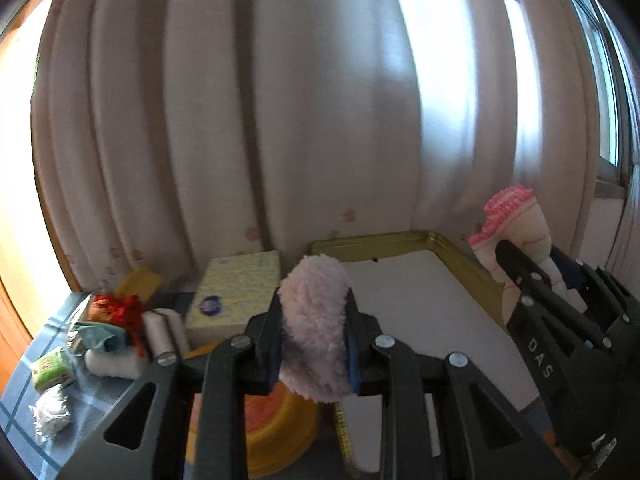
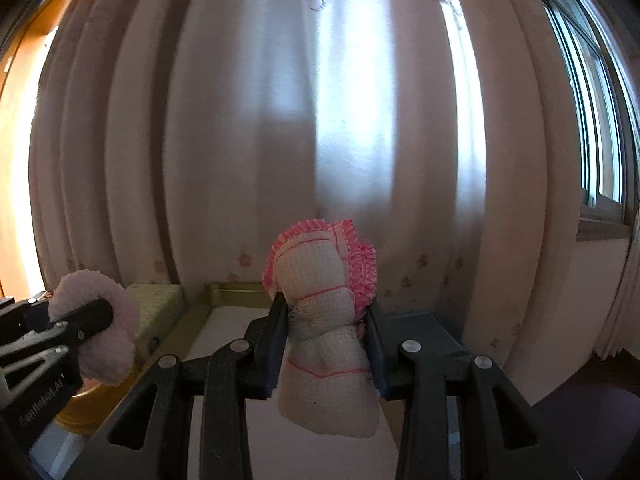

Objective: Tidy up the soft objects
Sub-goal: 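Carry both items to the gold tray and open both grippers to drop them, then lift both grippers away from the tray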

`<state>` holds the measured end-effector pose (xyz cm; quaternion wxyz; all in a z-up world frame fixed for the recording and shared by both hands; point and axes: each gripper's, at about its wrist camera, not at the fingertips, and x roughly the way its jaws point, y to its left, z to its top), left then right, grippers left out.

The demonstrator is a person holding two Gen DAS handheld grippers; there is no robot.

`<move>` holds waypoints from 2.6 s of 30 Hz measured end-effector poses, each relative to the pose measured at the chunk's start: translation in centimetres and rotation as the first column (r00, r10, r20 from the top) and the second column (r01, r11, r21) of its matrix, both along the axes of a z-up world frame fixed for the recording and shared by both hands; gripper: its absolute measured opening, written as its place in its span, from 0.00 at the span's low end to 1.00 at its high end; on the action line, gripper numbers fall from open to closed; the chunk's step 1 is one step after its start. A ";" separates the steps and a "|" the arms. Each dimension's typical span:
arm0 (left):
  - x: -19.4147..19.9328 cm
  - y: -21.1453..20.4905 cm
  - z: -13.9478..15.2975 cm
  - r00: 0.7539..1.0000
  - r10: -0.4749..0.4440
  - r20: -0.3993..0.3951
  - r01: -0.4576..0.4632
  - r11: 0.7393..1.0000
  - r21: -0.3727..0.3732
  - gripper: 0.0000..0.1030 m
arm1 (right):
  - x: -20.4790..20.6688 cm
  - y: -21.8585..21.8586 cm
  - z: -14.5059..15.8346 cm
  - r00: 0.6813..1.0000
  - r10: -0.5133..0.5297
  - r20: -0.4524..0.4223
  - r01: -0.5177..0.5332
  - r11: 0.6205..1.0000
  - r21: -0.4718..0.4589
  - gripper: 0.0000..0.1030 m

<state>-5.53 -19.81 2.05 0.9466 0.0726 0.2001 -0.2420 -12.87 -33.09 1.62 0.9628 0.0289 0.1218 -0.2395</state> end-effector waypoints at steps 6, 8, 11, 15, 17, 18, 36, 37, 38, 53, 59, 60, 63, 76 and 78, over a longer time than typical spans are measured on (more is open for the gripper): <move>0.4 -2.1 -0.9 1.000 -0.017 -0.015 0.017 0.999 0.031 0.23 | 0.4 -1.4 -0.3 0.999 0.002 -0.032 0.000 0.999 0.053 0.38; 0.5 -2.5 -1.2 1.000 -0.018 -0.019 0.019 0.999 0.041 0.23 | 0.4 -1.4 -0.4 0.999 0.006 -0.037 -0.004 0.999 0.051 0.38; 0.7 -2.9 -1.7 1.000 -0.014 -0.023 0.016 0.998 0.054 0.23 | 0.6 -1.2 -0.4 0.999 0.011 -0.043 -0.009 0.999 0.049 0.38; 1.0 -3.2 -2.3 0.999 -0.009 -0.034 0.012 0.998 0.068 0.23 | 0.7 -1.4 -0.5 0.999 0.016 -0.049 -0.013 0.998 0.056 0.38; 1.1 -3.3 -2.5 0.999 -0.005 -0.038 0.007 0.997 0.072 0.23 | 0.8 -1.3 -0.5 0.999 0.017 -0.049 -0.014 0.999 0.053 0.38; 1.2 -3.3 -2.5 0.999 -0.003 -0.042 0.006 0.997 0.073 0.23 | 0.8 -1.3 -0.5 0.999 0.019 -0.050 -0.016 0.998 0.052 0.38; 0.8 -2.1 -2.0 0.998 0.063 0.009 -0.063 0.998 0.024 0.86 | 0.0 -1.9 -0.4 1.000 -0.007 0.020 0.005 0.996 0.091 0.81; 0.8 -2.1 -2.0 0.998 0.068 0.009 -0.068 0.997 0.022 0.90 | -0.1 -1.8 -0.3 1.000 -0.009 0.024 0.007 0.996 0.093 0.81; 0.8 -2.0 -2.0 0.997 0.072 0.011 -0.072 0.997 0.020 0.94 | -0.1 -1.9 -0.3 1.000 -0.010 0.030 0.007 0.995 0.096 0.81; -0.2 0.7 -1.7 0.988 0.127 0.086 -0.126 0.992 -0.014 0.99 | -2.5 -2.4 0.3 0.978 -0.067 0.198 0.045 0.992 0.114 0.81; -0.1 3.4 -1.5 0.971 0.199 0.131 -0.198 0.980 -0.018 0.99 | -3.0 -1.8 0.4 0.967 -0.094 0.235 0.078 0.994 0.075 0.81; 0.0 3.9 -1.5 0.970 0.206 0.128 -0.205 0.979 -0.021 0.99 | -3.0 -1.7 0.4 0.966 -0.098 0.237 0.083 0.994 0.070 0.81; 0.4 5.2 -1.5 0.966 0.231 0.119 -0.228 0.973 -0.035 0.99 | -3.1 -1.5 0.4 0.966 -0.108 0.236 0.097 0.994 0.058 0.81; 0.9 10.0 -1.3 0.946 0.302 0.114 -0.297 0.953 -0.058 0.99 | -3.6 0.9 0.7 0.956 -0.134 0.262 0.153 0.987 -0.052 0.81; 1.1 10.8 -1.2 0.943 0.316 0.105 -0.311 0.948 -0.062 0.99 | -3.7 1.5 0.7 0.954 -0.127 0.270 0.151 0.986 -0.068 0.81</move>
